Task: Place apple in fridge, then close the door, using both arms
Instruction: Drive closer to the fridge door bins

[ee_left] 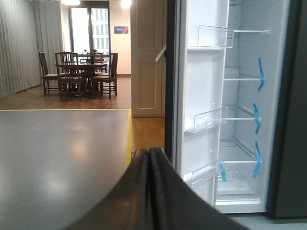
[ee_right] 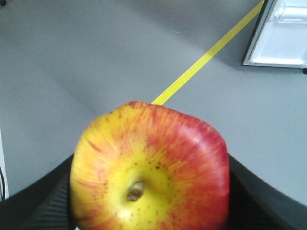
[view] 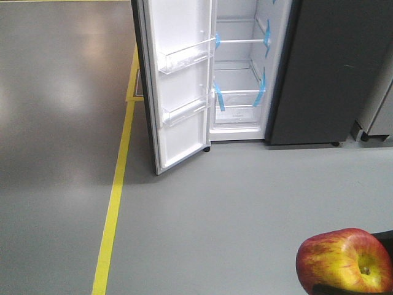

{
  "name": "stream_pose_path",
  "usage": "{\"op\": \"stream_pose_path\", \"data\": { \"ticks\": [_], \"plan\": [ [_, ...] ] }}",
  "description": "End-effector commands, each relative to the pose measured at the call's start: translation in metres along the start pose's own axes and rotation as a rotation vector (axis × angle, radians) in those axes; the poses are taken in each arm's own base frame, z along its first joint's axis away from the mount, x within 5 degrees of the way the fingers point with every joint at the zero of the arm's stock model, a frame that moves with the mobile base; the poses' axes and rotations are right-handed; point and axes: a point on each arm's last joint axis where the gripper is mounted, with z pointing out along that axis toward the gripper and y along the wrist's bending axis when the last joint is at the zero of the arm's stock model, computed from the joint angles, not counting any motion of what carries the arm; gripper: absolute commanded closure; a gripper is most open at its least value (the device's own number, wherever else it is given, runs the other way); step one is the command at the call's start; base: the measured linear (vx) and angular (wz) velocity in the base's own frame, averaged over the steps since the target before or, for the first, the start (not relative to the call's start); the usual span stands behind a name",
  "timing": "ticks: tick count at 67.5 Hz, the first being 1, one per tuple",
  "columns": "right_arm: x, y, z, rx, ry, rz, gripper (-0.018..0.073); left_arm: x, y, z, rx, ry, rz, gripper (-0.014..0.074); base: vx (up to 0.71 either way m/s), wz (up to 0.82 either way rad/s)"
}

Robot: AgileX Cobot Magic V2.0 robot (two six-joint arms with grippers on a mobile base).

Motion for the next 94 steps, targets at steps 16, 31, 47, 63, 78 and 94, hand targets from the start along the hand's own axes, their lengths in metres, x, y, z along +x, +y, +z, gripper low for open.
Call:
{"op": "stream_pose_path", "data": {
  "ticks": [16,31,47,63,78,94],
  "plan": [
    [-0.0128,0.0005,-0.0055,0.001,-0.097,0.0,0.0216,0.0019,-0.0002,-0.0009,0.011,-0.061,-0.016,0.0602,0.22,0.09],
    [-0.0128,0.0005,-0.0055,0.001,-0.097,0.0,0.0216,0.0019,-0.0002,-0.0009,0.011,-0.061,-0.016,0.0602,0.19,0.07],
    [-0.0128,0.0005,-0.0055,0.001,-0.097,0.0,0.0216,0.0019,-0.0002,-0.0009,0.011,-0.061,-0.016,0.0602,0.16,0.05],
    [-0.0128,0.0005,-0.0055,0.001,-0.097,0.0,0.0216,0.0019,-0.0002,-0.0009,0.011,-0.061,-0.016,0.0602,0.14,0.02],
    [-0.0128,0.0005,-0.0055,0.001,-0.097,0.0,0.0216,0.0019,-0.0002,-0.0009,0.011,-0.061,-0.016,0.0602,0.12,0.03],
    [-0.0128,0.0005,-0.0055,0.001,-0.097,0.0,0.0216,0.0019,-0.0002,-0.0009,0.011,-0.061,-0.016,0.0602,0.11,0.01]
  ]
}}
